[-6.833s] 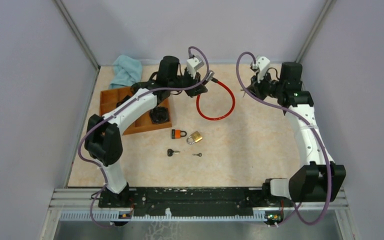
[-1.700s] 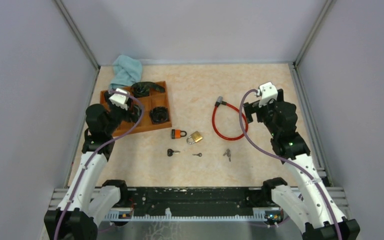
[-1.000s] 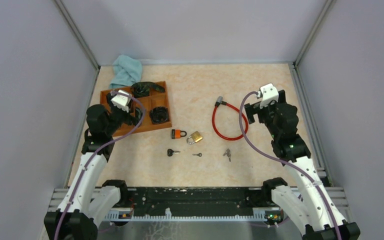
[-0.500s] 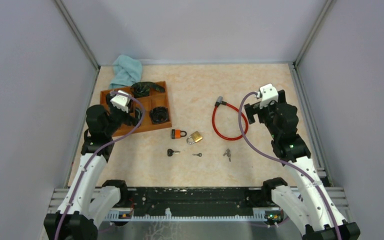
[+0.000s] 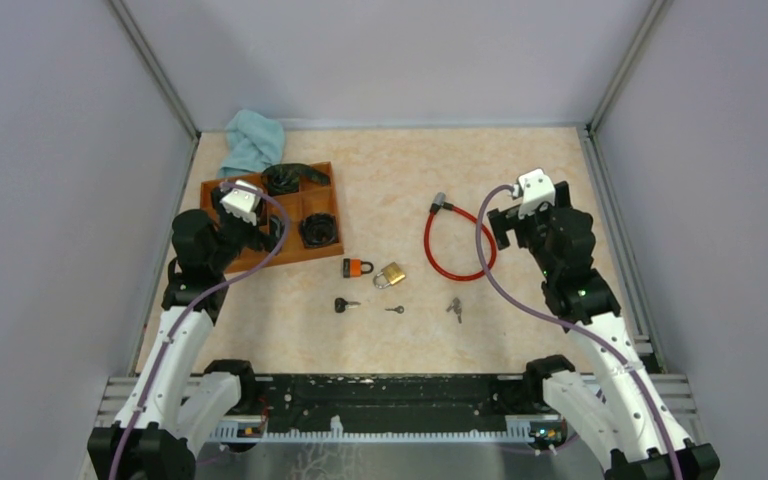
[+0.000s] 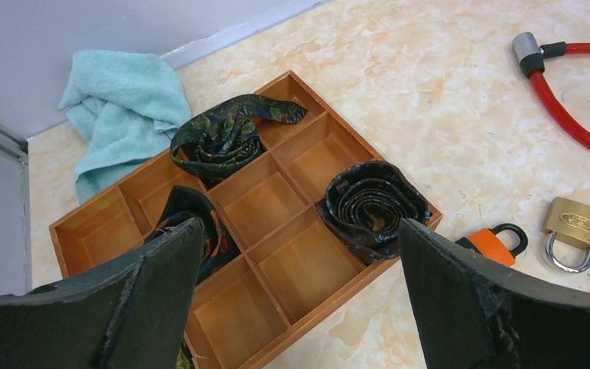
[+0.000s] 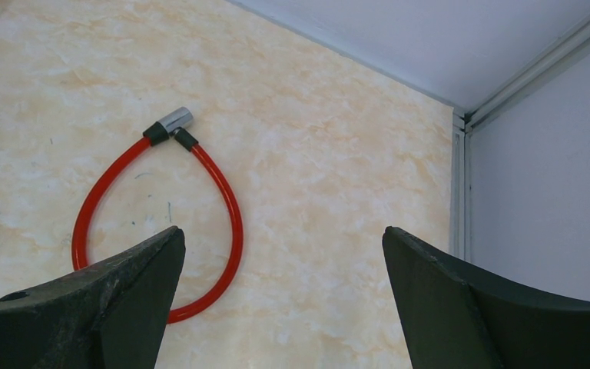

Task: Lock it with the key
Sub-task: Reset both arms

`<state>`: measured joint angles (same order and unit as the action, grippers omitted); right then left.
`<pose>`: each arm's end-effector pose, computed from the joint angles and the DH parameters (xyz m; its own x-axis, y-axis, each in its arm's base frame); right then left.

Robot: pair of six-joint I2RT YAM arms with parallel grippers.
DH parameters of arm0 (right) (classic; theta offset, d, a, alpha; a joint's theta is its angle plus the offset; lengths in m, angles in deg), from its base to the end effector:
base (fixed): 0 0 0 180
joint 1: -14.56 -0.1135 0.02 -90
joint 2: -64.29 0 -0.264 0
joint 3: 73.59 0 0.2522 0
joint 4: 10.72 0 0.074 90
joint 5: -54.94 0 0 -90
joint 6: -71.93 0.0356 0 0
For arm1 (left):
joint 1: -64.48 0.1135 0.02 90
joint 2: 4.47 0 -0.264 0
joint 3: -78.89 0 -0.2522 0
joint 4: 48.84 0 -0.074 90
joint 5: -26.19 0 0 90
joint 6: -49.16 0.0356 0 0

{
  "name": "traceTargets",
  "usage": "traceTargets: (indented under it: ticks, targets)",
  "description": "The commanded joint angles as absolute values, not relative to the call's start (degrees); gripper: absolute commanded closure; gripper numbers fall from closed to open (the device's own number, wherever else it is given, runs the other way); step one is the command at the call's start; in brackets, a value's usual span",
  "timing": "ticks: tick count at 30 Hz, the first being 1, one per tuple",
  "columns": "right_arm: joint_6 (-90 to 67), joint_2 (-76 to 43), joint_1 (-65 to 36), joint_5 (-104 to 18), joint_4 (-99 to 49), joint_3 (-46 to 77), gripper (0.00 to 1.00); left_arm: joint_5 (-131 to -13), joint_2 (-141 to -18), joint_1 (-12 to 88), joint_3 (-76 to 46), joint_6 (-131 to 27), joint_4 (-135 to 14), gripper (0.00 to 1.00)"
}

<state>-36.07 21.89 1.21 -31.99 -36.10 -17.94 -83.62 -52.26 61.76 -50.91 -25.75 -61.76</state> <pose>0.1733 0.0392 0.3263 -0.1389 -0.3501 -0.9263 -0.2340 0.9205 -0.3128 0.1995 -0.0216 0.3000 -0.0776 0.2489 -0.9654 0.4119 0.8898 0.1963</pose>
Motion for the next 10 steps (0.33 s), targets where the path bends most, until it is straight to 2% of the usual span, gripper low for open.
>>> traceTargets:
  ticks: [1, 10]
  targets:
    - [-36.5, 22.8, 1.5, -31.3, -33.1, -17.8, 0.01, -83.3, -51.6, 62.1, -49.4, -25.2, -61.6, 0.00]
    - [-36.6, 22.8, 1.5, -31.0, -33.2, -17.7, 0.01, -83.1, -51.6, 62.2, -49.5, -25.1, -61.6, 0.00]
